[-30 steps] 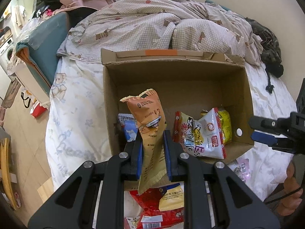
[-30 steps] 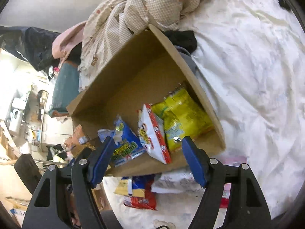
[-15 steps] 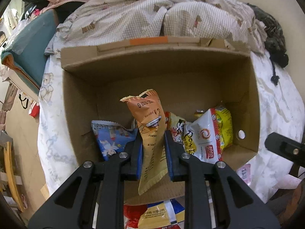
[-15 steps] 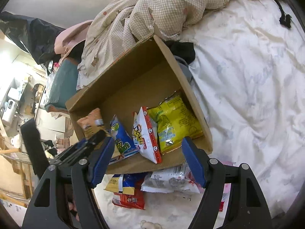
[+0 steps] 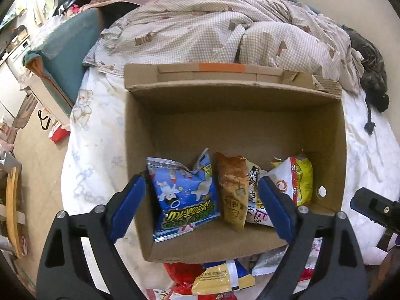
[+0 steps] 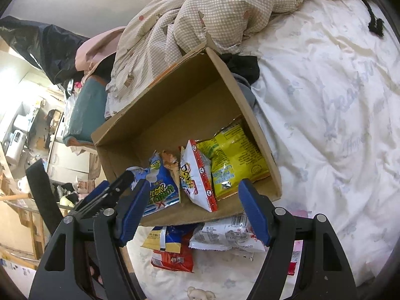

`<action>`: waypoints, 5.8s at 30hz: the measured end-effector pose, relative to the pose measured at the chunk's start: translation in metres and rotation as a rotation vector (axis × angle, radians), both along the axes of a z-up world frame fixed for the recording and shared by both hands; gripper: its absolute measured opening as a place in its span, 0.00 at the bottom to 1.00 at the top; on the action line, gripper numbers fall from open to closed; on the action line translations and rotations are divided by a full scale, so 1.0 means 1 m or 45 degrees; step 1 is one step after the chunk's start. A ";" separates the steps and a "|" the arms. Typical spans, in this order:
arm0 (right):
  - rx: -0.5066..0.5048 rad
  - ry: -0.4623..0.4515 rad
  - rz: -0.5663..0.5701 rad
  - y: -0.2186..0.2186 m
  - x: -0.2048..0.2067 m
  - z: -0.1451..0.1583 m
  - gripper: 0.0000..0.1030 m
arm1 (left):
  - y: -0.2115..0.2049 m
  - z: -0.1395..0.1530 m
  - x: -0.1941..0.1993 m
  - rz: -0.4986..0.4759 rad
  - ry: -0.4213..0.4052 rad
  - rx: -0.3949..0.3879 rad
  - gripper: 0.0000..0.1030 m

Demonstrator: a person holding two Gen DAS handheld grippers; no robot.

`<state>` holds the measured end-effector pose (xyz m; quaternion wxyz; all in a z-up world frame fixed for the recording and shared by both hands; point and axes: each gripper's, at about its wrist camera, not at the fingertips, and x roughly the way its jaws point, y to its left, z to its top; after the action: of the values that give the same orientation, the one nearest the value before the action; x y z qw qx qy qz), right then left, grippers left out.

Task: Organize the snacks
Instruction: 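Withdraw both tools from the box toward the remaining snacks, then grasp the red chip bag with the left tool while the right grasps the white-red bar, then carry the red bag and white-red bar into the box and open both tools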

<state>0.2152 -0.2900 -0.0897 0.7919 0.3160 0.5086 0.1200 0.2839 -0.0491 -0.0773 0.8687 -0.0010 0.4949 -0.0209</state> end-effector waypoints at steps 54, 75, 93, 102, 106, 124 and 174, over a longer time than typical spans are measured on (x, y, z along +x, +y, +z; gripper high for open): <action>-0.389 -0.137 0.018 0.015 -0.124 0.007 0.92 | 0.087 0.015 -0.154 0.144 -0.050 -0.138 0.95; -0.216 0.008 -0.052 0.000 -0.109 -0.017 0.92 | 0.017 -0.097 -0.095 -0.013 0.409 -0.043 0.95; -0.173 0.032 -0.069 -0.006 -0.106 -0.020 0.92 | 0.022 -0.090 -0.125 -0.012 0.500 -0.221 0.52; -0.171 0.101 -0.194 -0.028 -0.110 -0.027 0.92 | 0.041 -0.037 -0.162 -0.040 0.361 -0.224 0.48; -0.251 0.268 -0.231 -0.035 -0.106 -0.049 0.89 | 0.054 -0.023 -0.166 -0.031 0.298 -0.250 0.48; -0.669 0.484 0.057 0.030 -0.065 -0.126 0.41 | 0.055 -0.007 -0.169 -0.048 0.199 -0.316 0.48; -0.122 -0.159 0.179 0.043 -0.119 0.020 0.33 | 0.061 0.022 -0.157 0.015 0.006 -0.196 0.48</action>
<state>0.0964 -0.2466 -0.0692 0.8259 0.2332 0.4843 0.1701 0.1271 0.0124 -0.0558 0.8650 -0.0707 0.4938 -0.0540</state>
